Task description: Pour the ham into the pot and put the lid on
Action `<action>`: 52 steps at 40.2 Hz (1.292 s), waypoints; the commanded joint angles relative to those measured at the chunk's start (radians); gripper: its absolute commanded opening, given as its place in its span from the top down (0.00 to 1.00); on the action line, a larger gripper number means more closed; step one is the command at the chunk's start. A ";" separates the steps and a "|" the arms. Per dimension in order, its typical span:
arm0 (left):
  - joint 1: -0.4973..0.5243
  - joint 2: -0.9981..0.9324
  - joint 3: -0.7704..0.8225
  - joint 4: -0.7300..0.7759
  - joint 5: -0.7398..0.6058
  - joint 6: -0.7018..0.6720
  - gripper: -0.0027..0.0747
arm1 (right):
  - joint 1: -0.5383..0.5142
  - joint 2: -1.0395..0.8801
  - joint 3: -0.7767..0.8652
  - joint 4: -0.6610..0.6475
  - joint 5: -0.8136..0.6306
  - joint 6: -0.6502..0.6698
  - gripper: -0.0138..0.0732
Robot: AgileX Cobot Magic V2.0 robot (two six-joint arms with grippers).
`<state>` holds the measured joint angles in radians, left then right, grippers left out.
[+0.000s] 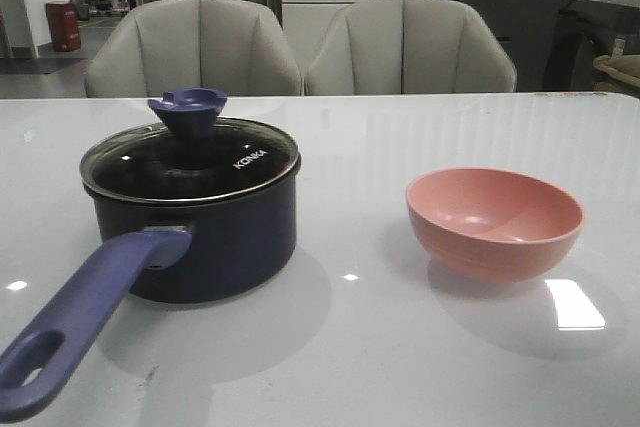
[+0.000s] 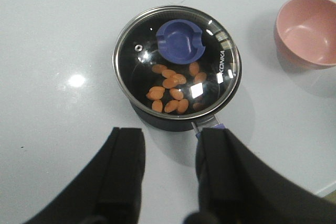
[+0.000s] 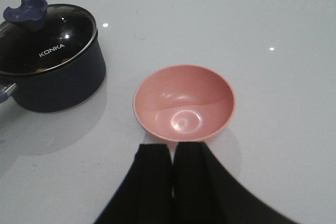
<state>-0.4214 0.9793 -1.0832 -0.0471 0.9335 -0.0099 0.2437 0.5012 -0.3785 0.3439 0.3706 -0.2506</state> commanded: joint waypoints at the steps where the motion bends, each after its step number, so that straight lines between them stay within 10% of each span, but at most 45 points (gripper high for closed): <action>1: -0.008 -0.112 0.069 0.006 -0.129 -0.005 0.66 | 0.003 0.001 -0.028 0.011 -0.066 -0.014 0.67; 25: -0.008 -0.763 0.586 0.009 -0.455 -0.005 0.82 | 0.003 0.001 -0.028 0.011 -0.066 -0.014 0.67; 52: 0.003 -0.804 0.669 0.034 -0.479 -0.005 0.82 | 0.003 0.001 -0.028 0.011 -0.066 -0.014 0.67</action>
<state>-0.4214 0.1678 -0.3989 -0.0351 0.5636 -0.0099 0.2437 0.5012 -0.3785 0.3439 0.3723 -0.2506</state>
